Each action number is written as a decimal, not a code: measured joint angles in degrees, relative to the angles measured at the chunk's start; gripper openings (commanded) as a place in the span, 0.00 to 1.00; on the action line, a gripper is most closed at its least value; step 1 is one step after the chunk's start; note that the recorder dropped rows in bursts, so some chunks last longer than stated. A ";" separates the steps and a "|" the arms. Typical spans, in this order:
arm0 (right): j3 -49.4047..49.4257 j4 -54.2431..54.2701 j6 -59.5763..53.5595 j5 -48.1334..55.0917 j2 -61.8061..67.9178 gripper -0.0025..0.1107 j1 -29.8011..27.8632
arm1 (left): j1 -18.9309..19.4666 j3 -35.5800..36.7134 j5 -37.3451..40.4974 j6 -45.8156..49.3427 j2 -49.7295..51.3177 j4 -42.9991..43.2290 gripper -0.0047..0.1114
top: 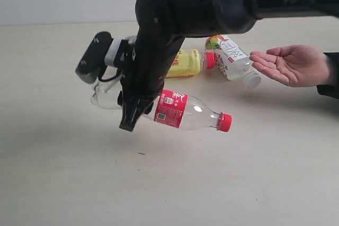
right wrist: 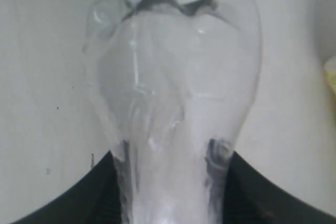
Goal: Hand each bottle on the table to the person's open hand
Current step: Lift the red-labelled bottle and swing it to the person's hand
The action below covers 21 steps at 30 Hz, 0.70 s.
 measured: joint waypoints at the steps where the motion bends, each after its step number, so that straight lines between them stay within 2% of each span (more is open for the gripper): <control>1: 0.00 0.00 1.70 0.12 -1.30 0.02 0.00 | 0.00 0.00 0.00 0.00 0.00 0.00 0.04; 8: 0.00 -4.40 12.23 3.42 -8.42 0.02 0.00 | 0.00 0.00 0.00 0.00 0.00 0.00 0.04; 14: 0.00 -17.13 30.82 8.57 -13.12 0.02 -0.39 | 0.00 0.00 0.00 0.00 0.00 0.00 0.04; 17: 0.00 -22.71 37.75 12.68 -15.29 0.02 -1.92 | 0.00 0.00 0.00 0.00 0.00 0.00 0.04; 21: 0.00 -24.90 39.60 18.46 -18.01 0.02 -5.21 | 0.00 0.00 0.00 0.00 0.00 0.00 0.04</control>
